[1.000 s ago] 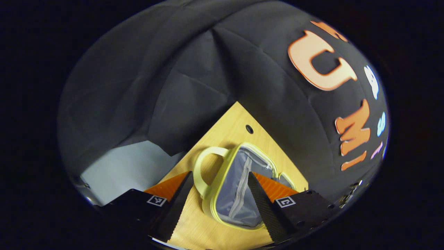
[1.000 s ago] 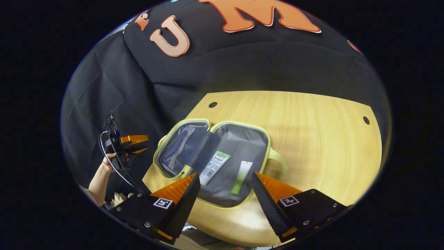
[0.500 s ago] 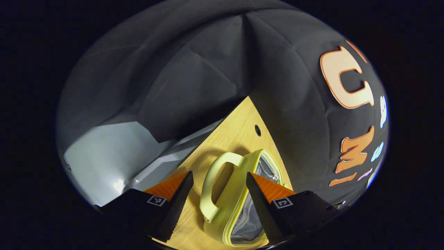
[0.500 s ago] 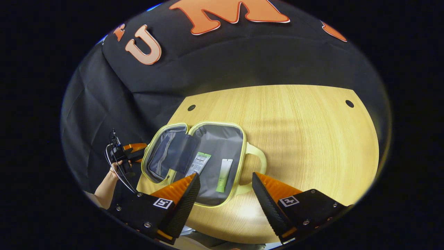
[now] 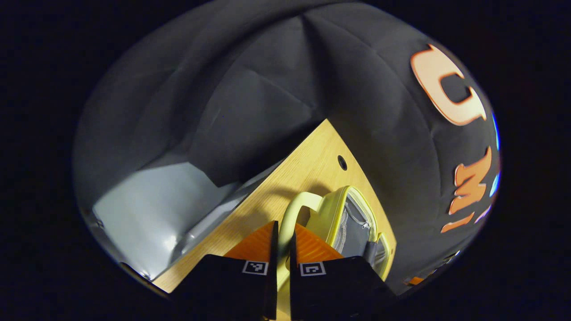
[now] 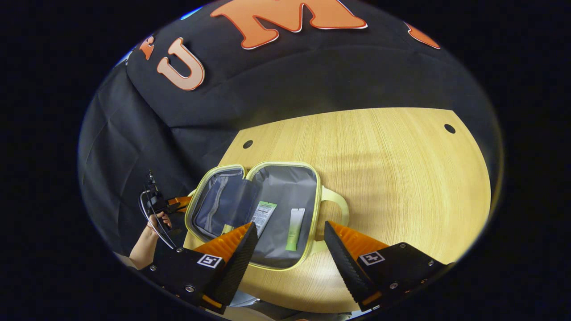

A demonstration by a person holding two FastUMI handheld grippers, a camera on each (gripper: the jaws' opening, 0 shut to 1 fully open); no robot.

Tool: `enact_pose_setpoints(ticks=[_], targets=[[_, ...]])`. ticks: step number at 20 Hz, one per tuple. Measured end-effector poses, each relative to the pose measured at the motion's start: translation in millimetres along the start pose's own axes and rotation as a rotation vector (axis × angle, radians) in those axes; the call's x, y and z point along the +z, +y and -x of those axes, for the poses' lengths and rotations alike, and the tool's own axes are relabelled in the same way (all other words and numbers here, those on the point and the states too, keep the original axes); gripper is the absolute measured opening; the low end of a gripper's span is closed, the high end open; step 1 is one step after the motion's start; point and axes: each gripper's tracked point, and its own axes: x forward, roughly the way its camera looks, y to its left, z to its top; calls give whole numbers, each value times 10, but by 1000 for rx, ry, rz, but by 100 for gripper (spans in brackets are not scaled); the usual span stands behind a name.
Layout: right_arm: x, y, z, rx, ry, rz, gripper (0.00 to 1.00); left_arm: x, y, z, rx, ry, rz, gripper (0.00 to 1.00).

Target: First open the suitcase, pack the skin care products into it, and then close the suitcase.

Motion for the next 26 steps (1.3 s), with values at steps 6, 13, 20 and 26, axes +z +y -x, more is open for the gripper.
enact_pose_setpoints(ticks=[6, 13, 20, 26], targets=[[444, -239, 253, -98, -196, 13, 96, 353, -1082, 683, -71, -91, -193, 11], [765, -572, 868, -158, -375, 72, 95, 32, -2340, 1182, -114, -113, -400, 11], [785, -1185, 1476, -233, -483, 101, 96, -774, -3463, 1278, -68, -90, -700, 11], [611, -1782, 1914, -263, -508, 72, 96, -1639, -4268, 957, -130, -28, -771, 11]])
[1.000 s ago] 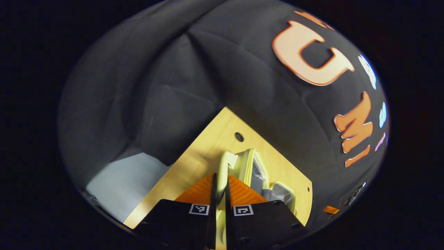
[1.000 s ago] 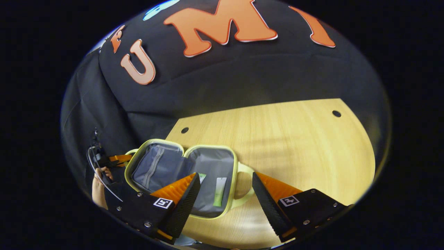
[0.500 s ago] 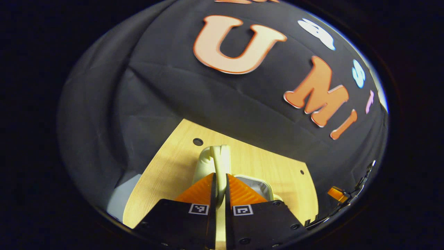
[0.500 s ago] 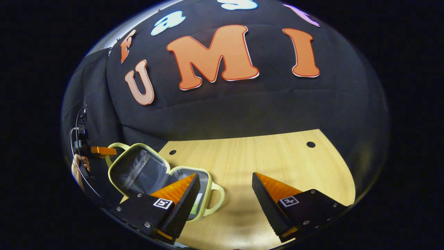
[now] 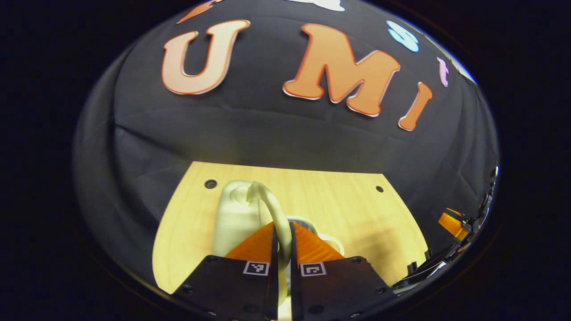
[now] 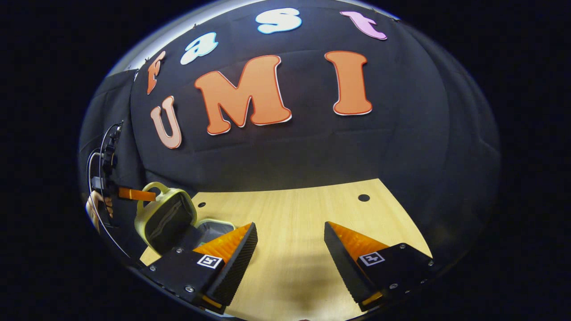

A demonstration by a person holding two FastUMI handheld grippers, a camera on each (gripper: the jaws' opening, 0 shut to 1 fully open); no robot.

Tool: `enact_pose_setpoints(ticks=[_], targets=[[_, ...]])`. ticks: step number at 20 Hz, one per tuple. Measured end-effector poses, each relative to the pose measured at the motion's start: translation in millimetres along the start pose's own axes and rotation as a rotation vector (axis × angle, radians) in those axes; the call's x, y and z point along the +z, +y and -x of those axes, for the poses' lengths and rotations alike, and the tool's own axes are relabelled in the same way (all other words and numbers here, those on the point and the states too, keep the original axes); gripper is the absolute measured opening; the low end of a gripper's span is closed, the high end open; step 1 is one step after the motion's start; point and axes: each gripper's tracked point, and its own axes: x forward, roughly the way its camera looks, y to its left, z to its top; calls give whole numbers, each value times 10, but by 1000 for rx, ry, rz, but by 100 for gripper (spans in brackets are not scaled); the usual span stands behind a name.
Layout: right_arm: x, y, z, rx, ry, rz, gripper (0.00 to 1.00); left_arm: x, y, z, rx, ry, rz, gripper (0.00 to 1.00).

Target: First open the suitcase, pack the skin care products into it, and then close the suitcase.

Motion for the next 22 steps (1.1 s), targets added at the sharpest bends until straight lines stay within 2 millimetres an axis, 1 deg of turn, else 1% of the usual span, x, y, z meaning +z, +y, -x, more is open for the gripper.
enact_pose_setpoints(ticks=[2, 3, 5, 8, 12, 13, 15, 16, 18, 21, 22], targets=[[-25, -195, 49, -16, 2, -8, 96, -125, -379, -170, -45, 28, -13, 11], [-36, -302, 72, -28, 1, -11, 96, -219, -563, -255, -71, 48, -12, 11], [-75, -500, 129, -52, -1, -14, 96, -428, -882, -497, -107, 96, -6, 12], [-156, -756, 158, -83, 9, -17, 96, -733, -1170, -857, -96, 161, -66, 12], [-306, -989, 150, -108, 43, -34, 96, -1133, -1367, -1237, -62, 261, -147, 11], [-314, -1030, 151, -108, 48, -45, 96, -1252, -1410, -1310, -57, 283, -151, 11], [-323, -1106, 148, -111, 47, -62, 96, -1428, -1471, -1448, -46, 320, -154, 12], [-326, -1136, 138, -112, 48, -64, 96, -1456, -1424, -1461, -43, 335, -147, 11], [-323, -1218, 142, -119, 49, -59, 96, -1561, -1451, -1514, -31, 355, -146, 12], [-313, -1292, 110, -125, 51, -53, 96, -1550, -1481, -1528, -25, 348, -163, 12], [-320, -1300, 98, -124, 56, -53, 96, -1579, -1472, -1542, -16, 354, -133, 20]])
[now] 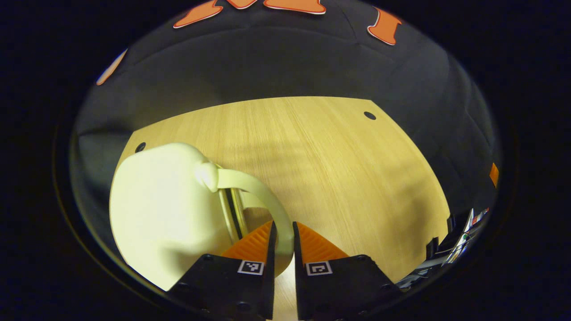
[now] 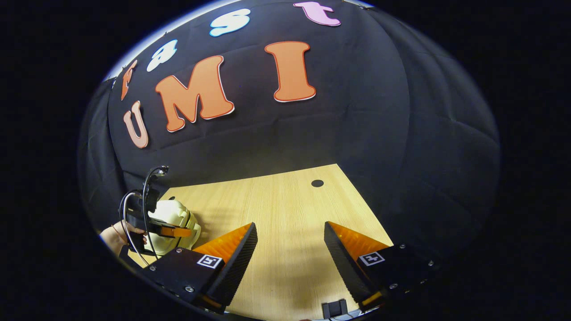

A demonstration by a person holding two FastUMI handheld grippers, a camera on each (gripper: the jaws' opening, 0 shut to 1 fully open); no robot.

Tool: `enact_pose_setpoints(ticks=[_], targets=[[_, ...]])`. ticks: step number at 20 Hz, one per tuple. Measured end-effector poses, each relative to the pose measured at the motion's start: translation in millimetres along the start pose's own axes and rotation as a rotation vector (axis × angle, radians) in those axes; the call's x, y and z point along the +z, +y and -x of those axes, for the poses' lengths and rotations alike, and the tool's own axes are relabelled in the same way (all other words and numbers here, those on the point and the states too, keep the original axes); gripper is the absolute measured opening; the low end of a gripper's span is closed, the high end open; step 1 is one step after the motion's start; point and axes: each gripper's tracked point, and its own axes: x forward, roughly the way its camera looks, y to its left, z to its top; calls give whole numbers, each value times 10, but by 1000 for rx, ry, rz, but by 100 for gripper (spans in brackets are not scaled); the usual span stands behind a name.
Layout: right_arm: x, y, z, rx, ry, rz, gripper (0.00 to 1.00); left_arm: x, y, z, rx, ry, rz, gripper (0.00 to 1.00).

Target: First open the suitcase, pack the skin care products into it, and then close the suitcase.

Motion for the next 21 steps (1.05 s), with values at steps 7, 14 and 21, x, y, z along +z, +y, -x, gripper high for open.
enact_pose_setpoints(ticks=[7, 14, 21], targets=[[28, 207, -114, 45, 1, 26, 96, 231, 1, 403, -8, -147, 168, 96], [248, 723, -67, 107, -77, 78, 96, 937, 14, 1590, 86, -479, 76, 95], [556, 1154, 68, 124, -217, 148, 95, 1360, 131, 2472, 138, -809, 110, 95]])
